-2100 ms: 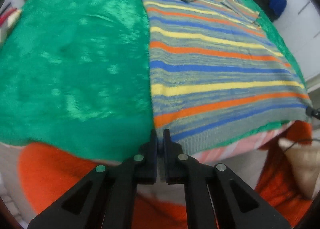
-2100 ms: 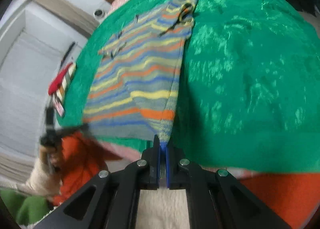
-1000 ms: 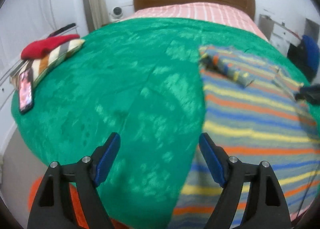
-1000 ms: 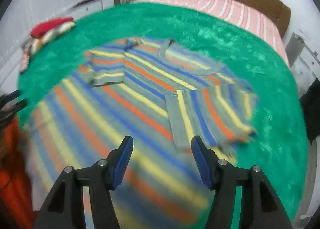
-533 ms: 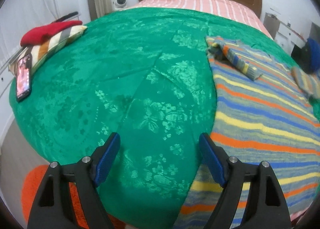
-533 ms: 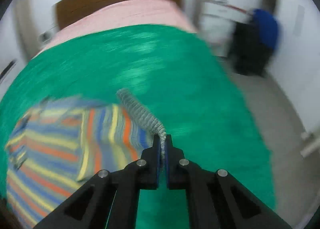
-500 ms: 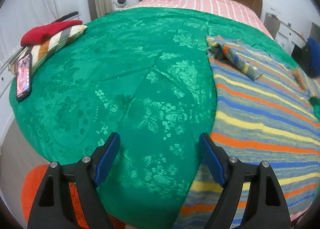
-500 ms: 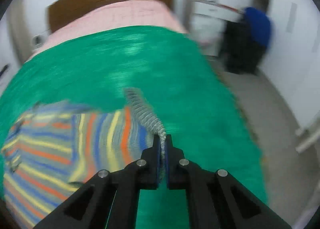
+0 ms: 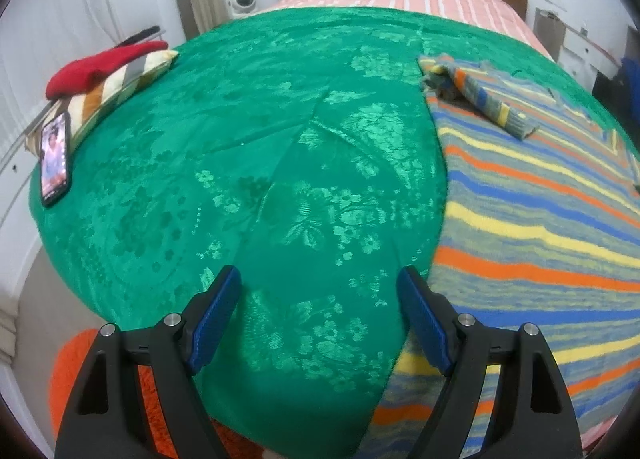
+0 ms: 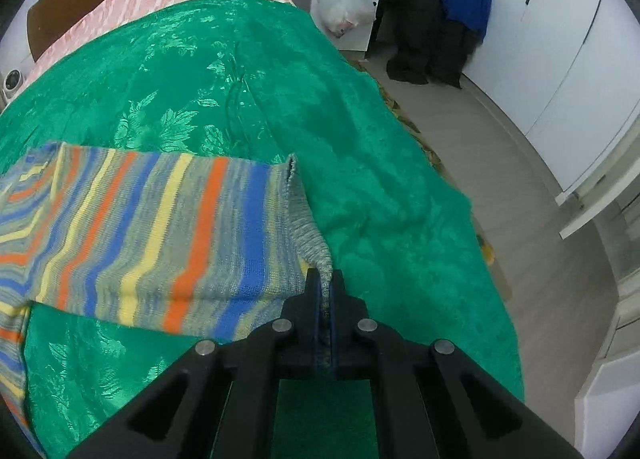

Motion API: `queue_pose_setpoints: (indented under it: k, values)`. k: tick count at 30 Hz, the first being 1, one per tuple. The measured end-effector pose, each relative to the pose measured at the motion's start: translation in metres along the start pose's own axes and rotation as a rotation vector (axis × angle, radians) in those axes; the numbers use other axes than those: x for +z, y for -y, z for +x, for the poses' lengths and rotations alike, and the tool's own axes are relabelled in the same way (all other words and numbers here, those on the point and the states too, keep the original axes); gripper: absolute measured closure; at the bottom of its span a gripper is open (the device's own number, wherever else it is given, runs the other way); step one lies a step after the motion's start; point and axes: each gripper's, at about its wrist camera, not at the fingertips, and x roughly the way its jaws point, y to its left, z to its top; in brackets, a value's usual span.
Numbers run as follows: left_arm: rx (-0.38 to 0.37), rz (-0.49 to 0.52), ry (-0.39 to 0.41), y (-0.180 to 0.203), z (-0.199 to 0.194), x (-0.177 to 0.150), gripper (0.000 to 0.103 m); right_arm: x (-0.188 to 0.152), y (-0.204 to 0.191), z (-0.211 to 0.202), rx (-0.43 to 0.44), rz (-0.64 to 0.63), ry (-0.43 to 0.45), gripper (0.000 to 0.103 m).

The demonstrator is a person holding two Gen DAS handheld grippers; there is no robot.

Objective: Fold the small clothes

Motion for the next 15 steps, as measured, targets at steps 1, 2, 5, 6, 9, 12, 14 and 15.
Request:
queue_pose_setpoints:
  k: [1, 2, 5, 6, 9, 12, 14, 15]
  values:
    - [-0.001, 0.0, -0.001, 0.0, 0.0, 0.0, 0.021, 0.001, 0.001, -0.002, 0.003, -0.003, -0.002, 0.1]
    - [-0.002, 0.0, -0.003, 0.0, 0.001, 0.0, 0.021, 0.002, 0.004, -0.001, 0.01, -0.003, -0.004, 0.1]
    - [-0.009, 0.001, -0.005, 0.001, 0.002, 0.001, 0.021, 0.007, 0.013, -0.004, 0.069, 0.045, -0.022, 0.099]
    - [-0.012, 0.002, -0.005, 0.002, 0.001, 0.001, 0.021, 0.008, 0.02, -0.005, 0.085, 0.078, -0.018, 0.099]
    - [-0.011, 0.003, -0.005, 0.002, 0.002, 0.001, 0.018, 0.006, 0.048, -0.012, 0.11, 0.192, -0.004, 0.098]
    - [-0.019, -0.014, -0.007, 0.001, 0.003, 0.001, 0.013, 0.01, 0.061, -0.029, 0.14, 0.24, 0.056, 0.091]
    - [-0.028, -0.026, -0.014, 0.001, 0.006, 0.002, 0.011, 0.014, 0.054, -0.035, 0.204, 0.212, 0.084, 0.089]
    - [-0.029, -0.029, -0.017, 0.001, 0.006, 0.002, 0.01, 0.016, 0.047, -0.037, 0.251, 0.195, 0.089, 0.086]
